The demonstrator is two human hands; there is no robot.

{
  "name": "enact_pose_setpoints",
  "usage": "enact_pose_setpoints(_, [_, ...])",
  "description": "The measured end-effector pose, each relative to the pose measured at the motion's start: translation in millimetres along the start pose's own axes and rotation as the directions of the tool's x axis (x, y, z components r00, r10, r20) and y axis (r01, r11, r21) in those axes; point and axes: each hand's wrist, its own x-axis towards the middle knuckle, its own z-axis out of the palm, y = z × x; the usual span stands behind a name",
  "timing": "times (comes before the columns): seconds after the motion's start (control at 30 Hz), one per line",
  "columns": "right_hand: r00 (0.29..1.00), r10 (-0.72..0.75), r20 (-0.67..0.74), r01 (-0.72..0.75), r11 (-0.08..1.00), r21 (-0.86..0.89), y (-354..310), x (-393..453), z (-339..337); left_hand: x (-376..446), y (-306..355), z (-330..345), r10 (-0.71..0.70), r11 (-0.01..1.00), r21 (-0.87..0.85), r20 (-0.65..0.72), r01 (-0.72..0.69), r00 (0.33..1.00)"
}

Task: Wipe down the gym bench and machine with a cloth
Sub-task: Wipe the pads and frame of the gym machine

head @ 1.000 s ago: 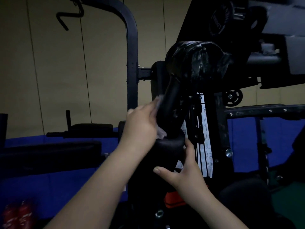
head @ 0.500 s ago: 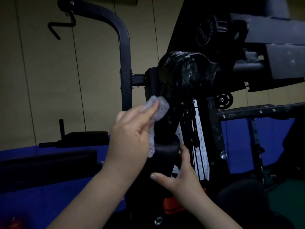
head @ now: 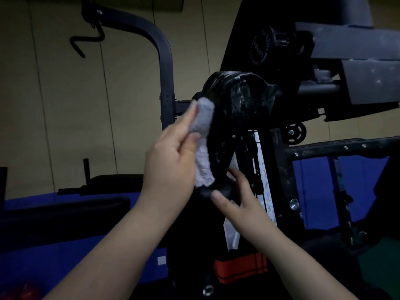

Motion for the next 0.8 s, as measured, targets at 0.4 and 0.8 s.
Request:
enact_pose_setpoints(0.4, [0.976, -0.061, 0.211, 0.091, 0.987, -0.136, -1.9, 30.2, -36.8, -30.2, 13.6, 34.5, 0.12, 0.93, 0.364, -0.181, -0.047, 0.976])
enact_pose_setpoints(0.8, [0.974, -0.126, 0.189, 0.136, 0.99, -0.04, 7.1, 27.3, -33.1, -32.6, 19.7, 28.0, 0.224, 0.685, 0.665, 0.196, -0.297, 0.955])
